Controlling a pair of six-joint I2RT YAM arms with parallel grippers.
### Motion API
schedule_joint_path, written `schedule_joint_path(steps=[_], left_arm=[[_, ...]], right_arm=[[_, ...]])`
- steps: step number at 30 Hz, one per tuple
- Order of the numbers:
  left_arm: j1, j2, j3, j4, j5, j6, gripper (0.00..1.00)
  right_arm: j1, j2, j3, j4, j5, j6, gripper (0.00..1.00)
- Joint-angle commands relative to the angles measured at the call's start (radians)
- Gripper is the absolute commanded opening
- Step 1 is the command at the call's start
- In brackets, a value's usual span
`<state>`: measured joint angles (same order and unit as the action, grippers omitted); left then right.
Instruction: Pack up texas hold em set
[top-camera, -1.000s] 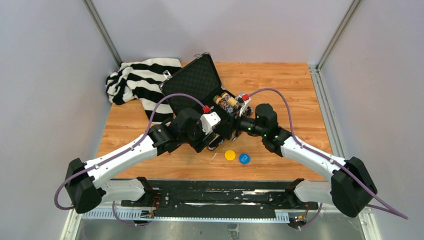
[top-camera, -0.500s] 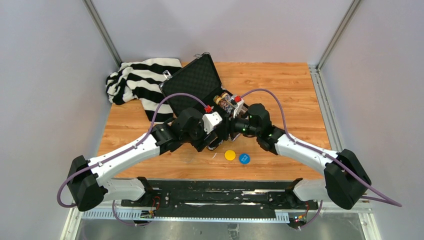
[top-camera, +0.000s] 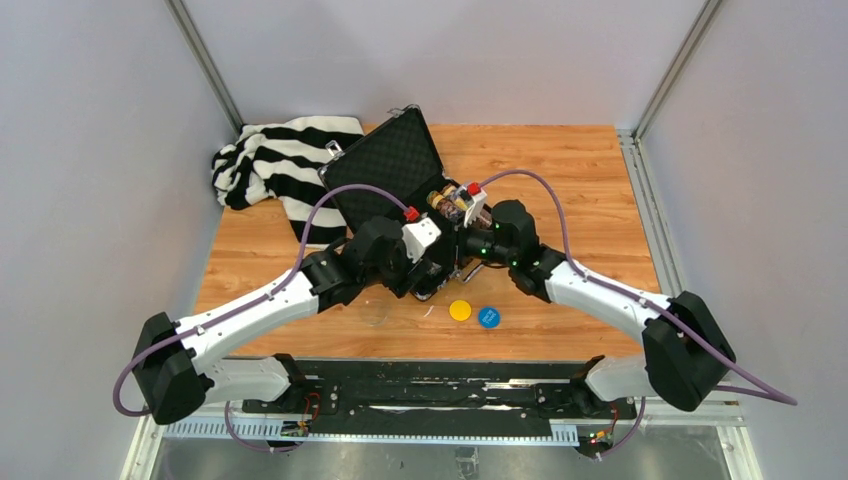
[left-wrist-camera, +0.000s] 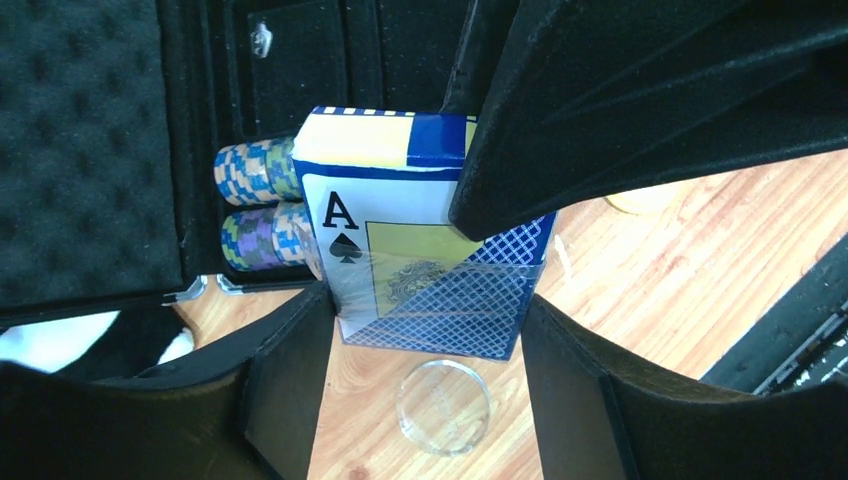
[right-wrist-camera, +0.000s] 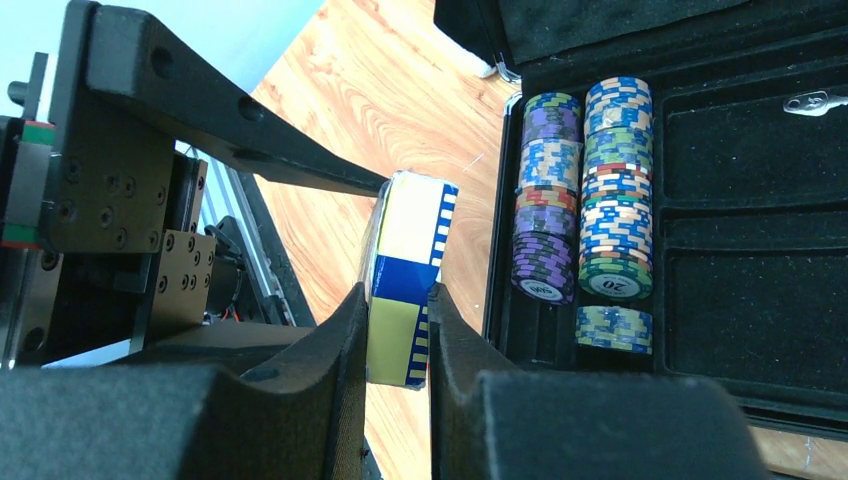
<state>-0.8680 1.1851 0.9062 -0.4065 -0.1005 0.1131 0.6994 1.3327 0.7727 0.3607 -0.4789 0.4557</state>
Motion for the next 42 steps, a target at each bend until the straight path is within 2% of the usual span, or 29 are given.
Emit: schedule_joint_path(steps=[1, 5, 9, 15, 20, 28, 35, 42], left_arm=[[-0.006, -0.062, -0.031, 0.062, -0.136, -0.066, 0.73], [-0.005, -0.088, -0.054, 0.084, -0.236, -0.111, 1.00], [0.009, -0.114, -0.090, 0.140, -0.265, -0.195, 0.98], [0.082, -0.173, -0.170, 0.241, -0.183, -0.316, 0.98], [0.137, -0.253, -0.216, 0.252, -0.184, -0.331, 0.98], [0.264, -0.398, -0.298, 0.274, -0.201, -0.375, 0.98], [0.274, -0.349, -0.297, 0.291, -0.183, -0.372, 0.98], [0.274, -0.332, -0.297, 0.314, -0.172, -0.368, 0.98]], right_arm=[[-0.052, 0.017, 0.050, 0.045, -0.017, -0.024, 0.01], [-0.142, 0.067, 0.112, 0.046, -0.031, -0.034, 0.01], [-0.195, 0.159, 0.219, 0.010, -0.058, -0.099, 0.01], [-0.229, 0.350, 0.409, -0.051, -0.127, -0.200, 0.01], [-0.268, 0.508, 0.519, -0.051, -0.190, -0.205, 0.01], [-0.279, 0.674, 0.641, -0.106, -0.233, -0.222, 0.01], [-0.279, 0.680, 0.641, -0.178, -0.227, -0.256, 0.01], [-0.281, 0.594, 0.585, -0.227, -0.212, -0.287, 0.01]])
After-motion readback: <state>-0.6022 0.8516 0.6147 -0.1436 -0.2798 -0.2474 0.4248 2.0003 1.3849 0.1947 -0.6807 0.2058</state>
